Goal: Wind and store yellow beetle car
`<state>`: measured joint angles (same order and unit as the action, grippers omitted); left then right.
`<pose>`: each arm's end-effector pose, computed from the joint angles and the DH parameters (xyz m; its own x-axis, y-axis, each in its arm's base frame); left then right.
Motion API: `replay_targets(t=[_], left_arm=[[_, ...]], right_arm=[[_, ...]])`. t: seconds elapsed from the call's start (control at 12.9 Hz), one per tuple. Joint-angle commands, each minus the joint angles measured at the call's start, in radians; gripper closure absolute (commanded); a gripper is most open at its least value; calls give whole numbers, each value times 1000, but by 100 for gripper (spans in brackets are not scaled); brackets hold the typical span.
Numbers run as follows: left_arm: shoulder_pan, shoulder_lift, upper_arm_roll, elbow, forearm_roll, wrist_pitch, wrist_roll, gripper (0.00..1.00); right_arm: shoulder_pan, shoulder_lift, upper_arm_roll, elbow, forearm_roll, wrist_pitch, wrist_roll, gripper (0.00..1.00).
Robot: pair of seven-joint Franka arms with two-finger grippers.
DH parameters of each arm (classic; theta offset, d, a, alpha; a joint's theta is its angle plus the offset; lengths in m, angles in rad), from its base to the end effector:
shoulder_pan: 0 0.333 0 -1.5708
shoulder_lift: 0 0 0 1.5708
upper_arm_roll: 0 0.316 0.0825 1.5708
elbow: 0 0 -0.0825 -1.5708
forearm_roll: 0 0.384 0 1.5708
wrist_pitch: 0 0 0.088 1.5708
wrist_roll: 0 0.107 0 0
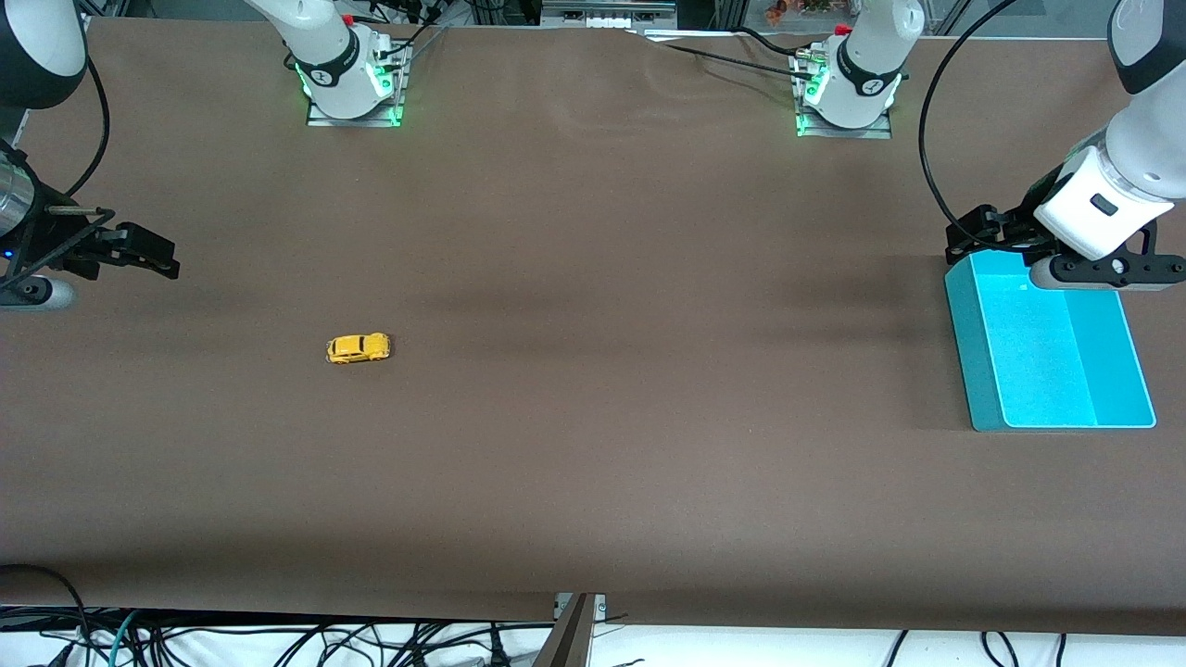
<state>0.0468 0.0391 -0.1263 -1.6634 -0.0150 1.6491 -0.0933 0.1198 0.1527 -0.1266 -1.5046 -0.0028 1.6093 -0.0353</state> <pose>0.5666 -0.0454 0.5655 0.9984 0.0149 -0.0547 0.0157 -0.9998 0.0148 0.6018 0.0011 0.5714 0.9984 0.0292 -0.0475 0.0302 -0.9993 0.0203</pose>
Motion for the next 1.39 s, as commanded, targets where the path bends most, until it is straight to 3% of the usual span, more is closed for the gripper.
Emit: replay_targets(t=[0.0, 1.31], left_arm=[[2, 15, -1, 33, -11, -25, 15, 0], [2, 15, 1, 34, -11, -34, 14, 0]], right_arm=[[-14, 1, 4, 4, 15, 0, 12, 0], [-2, 16, 12, 7, 21, -12, 2, 0]])
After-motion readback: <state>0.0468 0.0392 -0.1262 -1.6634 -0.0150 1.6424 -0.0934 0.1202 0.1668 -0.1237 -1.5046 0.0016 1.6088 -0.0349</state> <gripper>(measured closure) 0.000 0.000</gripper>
